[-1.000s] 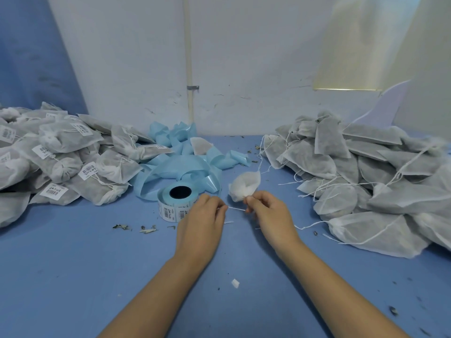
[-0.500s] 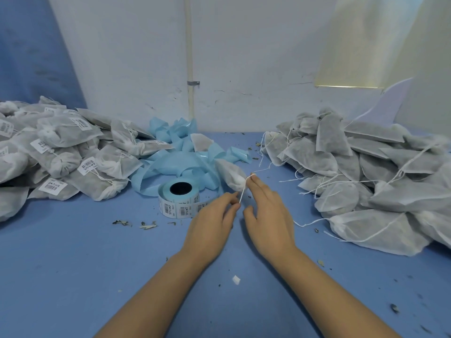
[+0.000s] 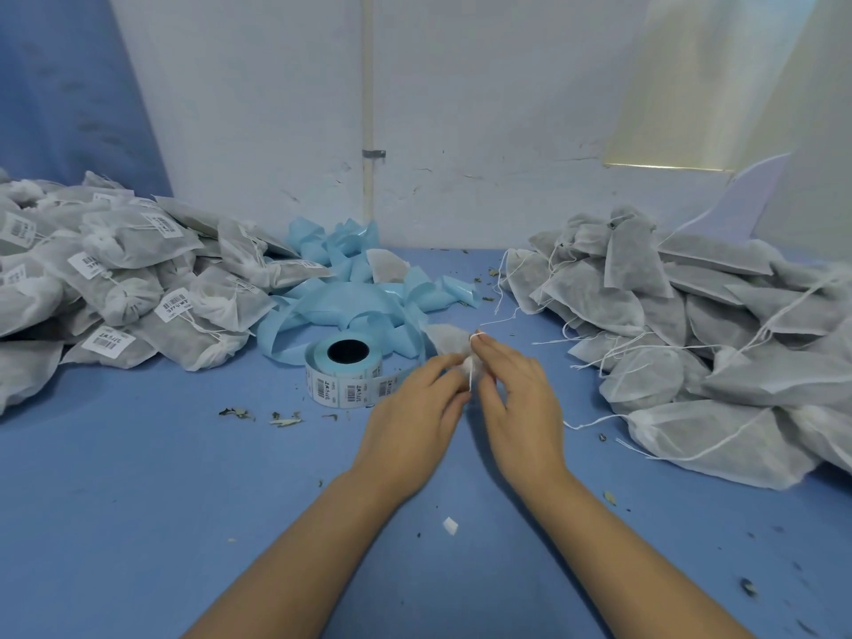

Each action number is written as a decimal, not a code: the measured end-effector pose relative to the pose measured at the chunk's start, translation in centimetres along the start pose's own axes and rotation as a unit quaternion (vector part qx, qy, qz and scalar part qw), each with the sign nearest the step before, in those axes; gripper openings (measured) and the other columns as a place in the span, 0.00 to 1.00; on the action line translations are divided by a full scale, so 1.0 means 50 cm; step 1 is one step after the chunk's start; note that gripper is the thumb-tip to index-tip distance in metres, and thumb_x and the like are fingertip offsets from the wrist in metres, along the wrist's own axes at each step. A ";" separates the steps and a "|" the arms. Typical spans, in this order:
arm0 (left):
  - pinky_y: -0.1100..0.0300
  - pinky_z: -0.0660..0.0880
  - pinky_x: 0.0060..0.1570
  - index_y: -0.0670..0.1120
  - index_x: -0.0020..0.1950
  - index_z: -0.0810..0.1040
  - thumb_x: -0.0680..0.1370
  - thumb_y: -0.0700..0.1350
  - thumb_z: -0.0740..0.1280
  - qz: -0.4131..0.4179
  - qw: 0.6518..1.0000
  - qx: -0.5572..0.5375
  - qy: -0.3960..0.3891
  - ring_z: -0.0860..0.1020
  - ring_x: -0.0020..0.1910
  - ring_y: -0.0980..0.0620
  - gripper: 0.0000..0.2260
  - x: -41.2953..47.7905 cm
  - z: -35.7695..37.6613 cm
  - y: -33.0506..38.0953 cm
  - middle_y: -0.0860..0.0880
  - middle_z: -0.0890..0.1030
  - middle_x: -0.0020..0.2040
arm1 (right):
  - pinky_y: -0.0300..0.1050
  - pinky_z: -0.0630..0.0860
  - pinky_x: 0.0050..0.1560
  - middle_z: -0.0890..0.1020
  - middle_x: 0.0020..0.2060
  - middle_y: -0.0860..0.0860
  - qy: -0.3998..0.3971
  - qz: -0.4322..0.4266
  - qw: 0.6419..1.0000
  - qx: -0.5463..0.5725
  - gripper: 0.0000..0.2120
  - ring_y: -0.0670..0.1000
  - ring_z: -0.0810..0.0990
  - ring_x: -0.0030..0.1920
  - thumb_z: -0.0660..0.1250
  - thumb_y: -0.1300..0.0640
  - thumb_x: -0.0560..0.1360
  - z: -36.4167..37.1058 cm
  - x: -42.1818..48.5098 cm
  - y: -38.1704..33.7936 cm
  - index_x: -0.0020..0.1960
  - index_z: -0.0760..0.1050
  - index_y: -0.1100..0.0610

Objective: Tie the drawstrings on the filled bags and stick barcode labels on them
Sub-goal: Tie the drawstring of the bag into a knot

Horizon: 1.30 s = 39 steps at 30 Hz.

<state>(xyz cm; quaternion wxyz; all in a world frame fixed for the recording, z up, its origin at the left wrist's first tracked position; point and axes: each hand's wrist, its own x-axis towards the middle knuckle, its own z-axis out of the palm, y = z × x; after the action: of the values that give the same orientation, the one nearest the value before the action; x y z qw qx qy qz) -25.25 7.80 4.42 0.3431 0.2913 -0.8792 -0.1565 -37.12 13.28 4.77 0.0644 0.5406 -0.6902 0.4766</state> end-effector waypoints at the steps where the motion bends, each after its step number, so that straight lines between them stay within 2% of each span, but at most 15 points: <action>1: 0.56 0.72 0.47 0.48 0.54 0.76 0.82 0.47 0.58 0.003 1.000 0.000 -0.004 0.72 0.58 0.57 0.08 -0.001 0.001 0.000 0.58 0.73 0.64 | 0.38 0.68 0.57 0.80 0.60 0.44 0.015 0.026 0.999 0.045 0.16 0.50 0.75 0.57 0.63 0.63 0.78 0.000 0.001 0.003 0.62 0.78 0.52; 3: 0.52 0.72 0.49 0.48 0.56 0.75 0.82 0.48 0.58 0.001 1.000 -0.006 -0.019 0.73 0.54 0.54 0.09 -0.004 0.001 0.001 0.56 0.76 0.57 | 0.42 0.72 0.52 0.83 0.49 0.43 0.036 0.081 0.989 0.122 0.13 0.50 0.77 0.51 0.64 0.62 0.78 -0.002 0.004 0.008 0.57 0.81 0.49; 5: 0.51 0.73 0.49 0.50 0.57 0.74 0.82 0.49 0.57 -0.003 0.999 -0.004 -0.032 0.74 0.51 0.54 0.09 -0.006 -0.001 0.002 0.55 0.78 0.52 | 0.43 0.70 0.46 0.81 0.40 0.40 0.049 0.117 0.979 0.162 0.11 0.48 0.75 0.42 0.67 0.61 0.76 -0.005 0.005 0.010 0.52 0.82 0.46; 7: 0.51 0.73 0.48 0.51 0.56 0.74 0.82 0.50 0.56 -0.004 0.999 0.000 -0.043 0.74 0.49 0.54 0.10 -0.007 -0.002 0.005 0.55 0.78 0.50 | 0.39 0.69 0.44 0.81 0.37 0.40 0.062 0.144 0.969 0.191 0.11 0.43 0.73 0.38 0.70 0.60 0.74 -0.007 0.007 0.010 0.47 0.81 0.44; 10: 0.50 0.73 0.47 0.52 0.53 0.73 0.82 0.51 0.56 -0.032 0.998 -0.039 -0.042 0.75 0.44 0.52 0.08 -0.008 -0.005 0.007 0.54 0.79 0.44 | 0.31 0.72 0.43 0.84 0.39 0.42 0.061 0.182 0.949 0.252 0.08 0.40 0.76 0.36 0.73 0.60 0.71 -0.012 0.010 0.005 0.42 0.82 0.46; 12: 0.49 0.73 0.46 0.52 0.49 0.71 0.82 0.50 0.57 -0.068 0.991 -0.114 -0.019 0.76 0.40 0.52 0.06 -0.006 -0.007 0.006 0.53 0.78 0.39 | 0.28 0.72 0.41 0.85 0.37 0.42 0.046 0.191 0.943 0.270 0.06 0.40 0.78 0.37 0.73 0.59 0.71 -0.014 0.013 0.004 0.40 0.83 0.48; 14: 0.53 0.74 0.45 0.53 0.46 0.70 0.82 0.48 0.57 -0.105 0.977 -0.184 0.011 0.77 0.38 0.54 0.06 -0.004 -0.008 0.004 0.55 0.80 0.39 | 0.27 0.71 0.40 0.85 0.36 0.40 0.024 0.184 0.945 0.269 0.07 0.40 0.78 0.36 0.74 0.59 0.71 -0.014 0.013 0.002 0.38 0.83 0.47; 18: 0.63 0.73 0.40 0.52 0.45 0.70 0.82 0.47 0.57 -0.144 0.954 -0.255 0.063 0.78 0.34 0.56 0.07 0.000 -0.010 -0.002 0.56 0.83 0.40 | 0.28 0.69 0.39 0.84 0.35 0.38 -0.022 0.134 0.958 0.252 0.09 0.36 0.77 0.36 0.74 0.59 0.71 -0.010 0.010 -0.006 0.37 0.83 0.45; 23: 0.60 0.72 0.39 0.52 0.44 0.71 0.81 0.46 0.59 -0.142 0.957 -0.233 0.100 0.77 0.32 0.54 0.06 0.000 -0.008 -0.006 0.52 0.80 0.35 | 0.40 0.70 0.47 0.81 0.33 0.34 -0.038 0.045 0.988 0.141 0.13 0.41 0.75 0.43 0.74 0.57 0.70 -0.005 0.004 -0.012 0.34 0.81 0.40; 27: 0.68 0.70 0.32 0.48 0.46 0.74 0.81 0.45 0.60 -0.120 0.959 -0.241 0.089 0.75 0.27 0.54 0.05 -0.002 -0.007 -0.001 0.45 0.77 0.28 | 0.36 0.68 0.45 0.79 0.33 0.39 -0.045 0.037 0.992 0.109 0.05 0.41 0.72 0.41 0.74 0.58 0.69 0.003 -0.001 -0.015 0.37 0.82 0.50; 29: 0.65 0.71 0.29 0.47 0.46 0.73 0.82 0.43 0.59 -0.132 0.937 -0.317 0.071 0.75 0.25 0.50 0.06 -0.001 -0.004 0.005 0.40 0.80 0.33 | 0.33 0.67 0.43 0.78 0.35 0.42 -0.041 0.051 0.989 0.131 0.04 0.42 0.72 0.38 0.74 0.60 0.69 0.007 -0.003 -0.015 0.37 0.81 0.52; 31: 0.61 0.74 0.28 0.46 0.45 0.71 0.82 0.40 0.58 -0.152 0.910 -0.380 0.070 0.77 0.25 0.49 0.07 0.003 -0.001 0.010 0.38 0.81 0.39 | 0.33 0.68 0.40 0.78 0.36 0.44 -0.038 0.078 0.982 0.167 0.07 0.43 0.72 0.37 0.74 0.62 0.69 0.010 -0.004 -0.016 0.37 0.79 0.52; 35: 0.67 0.76 0.33 0.45 0.45 0.72 0.82 0.37 0.58 -0.167 0.873 -0.451 0.073 0.82 0.34 0.55 0.08 0.007 -0.001 0.014 0.46 0.83 0.42 | 0.33 0.70 0.39 0.79 0.39 0.48 -0.044 0.122 0.964 0.233 0.11 0.46 0.74 0.37 0.74 0.64 0.69 0.009 -0.001 -0.015 0.35 0.78 0.50; 37: 0.68 0.76 0.37 0.44 0.46 0.72 0.82 0.37 0.58 -0.161 0.867 -0.466 0.073 0.83 0.38 0.57 0.07 0.008 -0.001 0.013 0.50 0.83 0.41 | 0.30 0.71 0.40 0.79 0.41 0.48 -0.047 0.129 0.958 0.254 0.11 0.44 0.75 0.37 0.74 0.64 0.69 0.007 0.000 -0.017 0.35 0.78 0.49; 39: 0.69 0.76 0.39 0.44 0.45 0.72 0.82 0.37 0.58 -0.152 0.877 -0.450 0.076 0.82 0.39 0.59 0.07 0.009 0.000 0.009 0.53 0.83 0.38 | 0.28 0.70 0.42 0.77 0.42 0.48 -0.051 0.144 0.950 0.274 0.12 0.40 0.74 0.37 0.74 0.64 0.69 0.005 0.002 -0.020 0.34 0.79 0.49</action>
<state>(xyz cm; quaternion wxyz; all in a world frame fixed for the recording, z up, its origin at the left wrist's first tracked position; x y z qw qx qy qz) -25.69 7.89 4.87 0.4753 0.2460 -0.6299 -0.5629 -36.28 13.07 5.29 -0.1910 0.4559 -0.6060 0.6232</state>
